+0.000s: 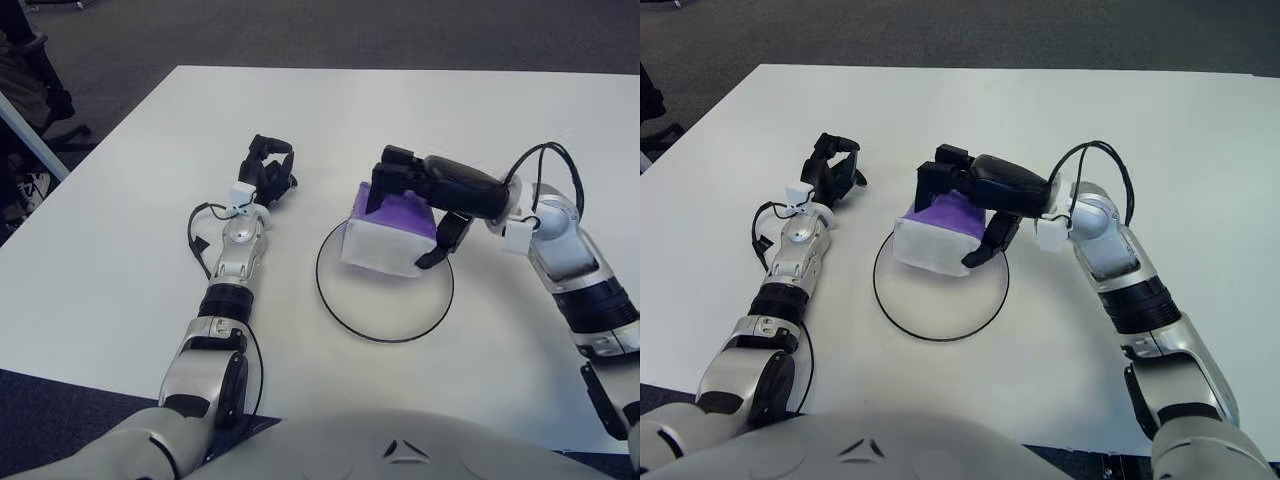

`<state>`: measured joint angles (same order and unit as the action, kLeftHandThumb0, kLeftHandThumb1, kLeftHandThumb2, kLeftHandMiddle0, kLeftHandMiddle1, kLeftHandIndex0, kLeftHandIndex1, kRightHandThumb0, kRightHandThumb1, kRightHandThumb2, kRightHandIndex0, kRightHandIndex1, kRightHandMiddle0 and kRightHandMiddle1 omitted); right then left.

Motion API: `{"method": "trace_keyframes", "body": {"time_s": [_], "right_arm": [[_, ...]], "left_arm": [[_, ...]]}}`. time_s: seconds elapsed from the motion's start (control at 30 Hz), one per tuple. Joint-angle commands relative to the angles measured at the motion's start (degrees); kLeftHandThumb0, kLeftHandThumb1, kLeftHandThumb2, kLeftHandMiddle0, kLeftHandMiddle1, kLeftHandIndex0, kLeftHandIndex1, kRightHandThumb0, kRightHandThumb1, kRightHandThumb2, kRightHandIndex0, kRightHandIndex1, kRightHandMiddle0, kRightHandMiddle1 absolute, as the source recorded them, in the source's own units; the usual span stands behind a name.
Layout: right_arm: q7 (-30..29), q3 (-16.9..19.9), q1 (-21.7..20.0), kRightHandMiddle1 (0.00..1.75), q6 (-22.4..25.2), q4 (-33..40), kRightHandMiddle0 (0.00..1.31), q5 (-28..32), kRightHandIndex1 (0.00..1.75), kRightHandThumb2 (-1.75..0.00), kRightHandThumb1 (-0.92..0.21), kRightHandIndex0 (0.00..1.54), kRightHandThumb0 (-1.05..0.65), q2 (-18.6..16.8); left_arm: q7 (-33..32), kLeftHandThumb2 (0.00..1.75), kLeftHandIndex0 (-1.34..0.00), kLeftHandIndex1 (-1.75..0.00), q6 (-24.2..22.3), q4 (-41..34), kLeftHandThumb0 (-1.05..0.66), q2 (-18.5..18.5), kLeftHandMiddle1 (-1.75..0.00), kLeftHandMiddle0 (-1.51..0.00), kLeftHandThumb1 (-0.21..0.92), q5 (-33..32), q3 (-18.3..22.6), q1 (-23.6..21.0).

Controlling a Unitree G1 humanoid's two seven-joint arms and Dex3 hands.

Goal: Put the tissue paper into the plate.

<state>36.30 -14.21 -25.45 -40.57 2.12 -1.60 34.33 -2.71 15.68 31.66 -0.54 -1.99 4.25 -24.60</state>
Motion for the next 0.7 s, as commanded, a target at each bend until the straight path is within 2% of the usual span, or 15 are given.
{"method": "trace_keyframes", "body": {"time_s": [0.0,0.07,0.2,0.27,0.33,0.4,0.43,0.47,0.5,0.53,0.57,0.6,0.63,0.67], "right_arm": [[-1.6,1.6,-1.9,1.67,-5.7,-3.0,0.37,-2.3,1.57,-0.96,-0.54,0.5,0.0,-1.1],[-2.0,1.9,-2.4,1.62,-7.9,-4.3,0.39,-3.1,1.46,-0.81,-0.62,0.52,-0.01,-1.4],[-2.5,2.2,-3.2,1.57,-11.1,-6.2,0.42,-4.4,1.33,-0.6,-0.72,0.52,-0.01,-1.6],[-2.5,2.1,-3.6,1.53,-12.0,-6.8,0.45,-4.8,1.26,-0.39,-0.83,0.52,-0.01,-1.5],[-2.0,2.0,-3.9,1.51,-12.4,-7.1,0.46,-5.1,1.25,-0.32,-0.87,0.49,-0.01,-1.0],[-1.4,1.9,-4.0,1.54,-12.1,-7.1,0.43,-5.1,1.33,-0.34,-0.9,0.39,-0.01,-0.3],[-1.1,1.9,-4.0,1.57,-11.9,-7.0,0.38,-4.9,1.02,-0.36,-0.91,0.36,-0.13,-0.1],[-0.9,1.8,-4.0,1.59,-11.7,-7.0,0.35,-4.8,0.72,-0.38,-0.91,0.4,-0.21,0.1],[-0.5,1.7,-4.0,1.6,-11.3,-6.9,0.34,-4.4,0.61,-0.39,-0.91,0.41,-0.23,0.3],[-0.3,1.5,-4.0,1.21,-11.0,-6.8,0.27,-4.2,0.4,-0.34,-0.92,0.39,-0.26,0.5],[0.0,1.5,-4.0,0.85,-10.8,-6.7,0.28,-3.8,0.26,-0.32,-0.92,0.39,-0.27,0.6],[0.3,1.4,-4.0,0.7,-10.6,-6.7,0.27,-3.4,0.21,-0.3,-0.92,0.37,-0.28,0.8],[0.5,1.4,-4.0,0.47,-10.4,-6.7,0.24,-3.1,0.13,-0.29,-0.92,0.32,-0.29,0.8],[0.9,1.2,-3.9,0.39,-10.0,-6.6,0.23,-2.2,0.11,-0.28,-0.92,0.3,-0.29,0.9]], "left_arm": [[-0.5,0.43,-0.34,-1.63,0.3,3.6,-0.36,2.1,-1.72,-0.76,0.9,0.0,-0.2,5.8],[-0.5,0.44,-0.34,-1.63,0.3,3.6,-0.36,2.0,-1.72,-0.76,0.9,0.0,-0.2,5.8],[-0.6,0.44,-0.34,-1.63,0.2,3.6,-0.36,1.9,-1.72,-0.76,0.9,0.3,-0.3,5.7],[-0.6,0.44,-0.34,-1.63,0.1,3.6,-0.36,1.9,-1.72,-0.76,0.89,0.4,-0.4,5.7],[-0.8,0.44,-0.34,-1.63,-0.2,3.5,-0.36,1.8,-1.72,-0.76,0.89,0.7,-0.5,5.7],[-1.0,0.44,-0.34,-1.63,-0.3,3.4,-0.36,1.7,-1.72,-0.76,0.89,0.9,-0.6,5.8],[-1.0,0.44,-0.34,-1.63,-0.3,3.4,-0.36,1.7,-1.72,-0.75,0.89,0.9,-0.6,5.8],[-1.1,0.44,-0.34,-1.63,-0.3,3.3,-0.36,1.7,-1.72,-0.75,0.89,1.0,-0.6,5.8],[-1.1,0.45,-0.34,-1.63,-0.3,3.4,-0.36,1.7,-1.72,-0.75,0.89,1.0,-0.7,5.8],[-1.1,0.45,-0.34,-1.63,-0.3,3.4,-0.36,1.7,-1.72,-0.75,0.89,1.1,-0.7,5.8],[-1.2,0.45,-0.33,-1.63,-0.3,3.4,-0.36,1.6,-1.72,-0.75,0.89,1.2,-0.8,5.8],[-1.2,0.46,-0.33,-1.64,-0.2,3.4,-0.36,1.6,-1.73,-0.75,0.89,1.3,-0.9,5.8],[-1.3,0.48,-0.33,-1.65,-0.2,3.4,-0.36,1.6,-1.73,-0.74,0.88,1.3,-0.9,5.7],[-1.3,0.49,-0.33,-1.65,-0.1,3.4,-0.36,1.6,-1.74,-0.74,0.88,1.4,-1.0,5.7]]}}
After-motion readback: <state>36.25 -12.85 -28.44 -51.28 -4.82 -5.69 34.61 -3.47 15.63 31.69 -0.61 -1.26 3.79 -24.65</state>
